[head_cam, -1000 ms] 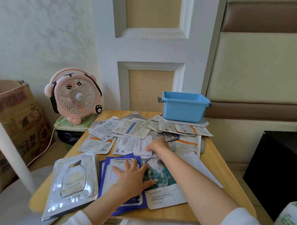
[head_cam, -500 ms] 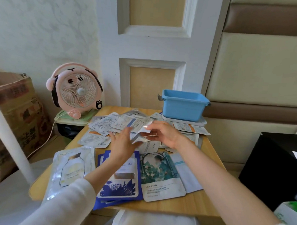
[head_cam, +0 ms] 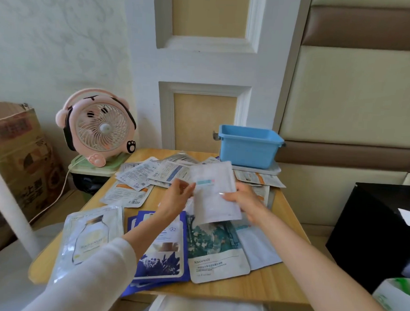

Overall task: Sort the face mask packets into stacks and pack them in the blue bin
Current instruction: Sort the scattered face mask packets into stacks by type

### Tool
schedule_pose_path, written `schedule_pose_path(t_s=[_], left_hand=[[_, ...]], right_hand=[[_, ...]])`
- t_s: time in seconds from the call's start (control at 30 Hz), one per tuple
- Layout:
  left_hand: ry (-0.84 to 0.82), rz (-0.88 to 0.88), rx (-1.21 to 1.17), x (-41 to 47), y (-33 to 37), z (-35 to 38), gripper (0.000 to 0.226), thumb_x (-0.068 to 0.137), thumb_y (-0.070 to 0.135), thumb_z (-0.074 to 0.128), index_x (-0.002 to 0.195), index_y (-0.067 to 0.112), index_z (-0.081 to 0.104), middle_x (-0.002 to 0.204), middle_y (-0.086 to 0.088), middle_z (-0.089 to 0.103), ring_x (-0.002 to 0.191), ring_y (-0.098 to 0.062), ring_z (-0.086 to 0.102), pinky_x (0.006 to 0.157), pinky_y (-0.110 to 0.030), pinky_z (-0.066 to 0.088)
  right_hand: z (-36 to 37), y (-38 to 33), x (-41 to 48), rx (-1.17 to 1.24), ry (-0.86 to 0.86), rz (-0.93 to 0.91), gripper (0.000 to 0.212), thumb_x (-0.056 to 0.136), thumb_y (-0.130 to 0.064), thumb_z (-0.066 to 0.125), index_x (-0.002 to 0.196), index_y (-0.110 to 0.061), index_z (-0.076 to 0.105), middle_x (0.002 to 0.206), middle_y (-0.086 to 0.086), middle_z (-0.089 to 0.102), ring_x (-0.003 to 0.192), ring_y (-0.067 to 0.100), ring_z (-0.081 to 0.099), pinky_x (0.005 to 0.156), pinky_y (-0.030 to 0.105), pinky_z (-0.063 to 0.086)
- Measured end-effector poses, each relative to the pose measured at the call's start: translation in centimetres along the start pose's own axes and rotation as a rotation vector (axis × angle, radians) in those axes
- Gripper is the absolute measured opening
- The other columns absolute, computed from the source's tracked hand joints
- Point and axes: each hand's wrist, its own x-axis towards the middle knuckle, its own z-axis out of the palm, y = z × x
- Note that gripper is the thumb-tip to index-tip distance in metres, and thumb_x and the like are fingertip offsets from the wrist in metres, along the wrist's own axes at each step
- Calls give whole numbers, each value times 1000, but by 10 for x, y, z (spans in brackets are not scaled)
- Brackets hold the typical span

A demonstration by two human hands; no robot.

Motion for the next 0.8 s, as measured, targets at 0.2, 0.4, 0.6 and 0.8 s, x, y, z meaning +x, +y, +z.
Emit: schedule_pose_path(t_s=[0.2,0.4,0.6,0.8], left_hand=[[-242,-20,841,27,-11,32,82,83,61,52,133,-3,39,140,-22,38,130,-35,36,107,-41,33],[-145,-251,963,28,7,74,94,85,58,51,145,-3,13,152,-30,6,138,-48,11,112,-58,16],[-97,-161,876,31,8,77,56,83,9,58,131,6,30,129,-25,44,119,-41,44,97,-48,41],[-115,170,1124,19,17,71,28,88,-3,49,115,-3,55,115,-17,59,102,-29,60,78,-31,49]], right_hand=[[-80,25,-16,-77,111,205,19,90,-13,61,105,-2,63,89,10,68,78,25,64,65,31,50],[-109,46,-47,-214,141,306,15,88,-19,64,88,-4,64,82,11,67,72,23,63,63,28,47],[-95,55,-56,-349,163,273,43,81,-22,71,57,-16,37,59,2,39,53,14,36,51,26,22],[-78,43,-55,-167,151,328,17,76,-5,74,87,0,62,85,15,66,76,28,63,64,31,49]])
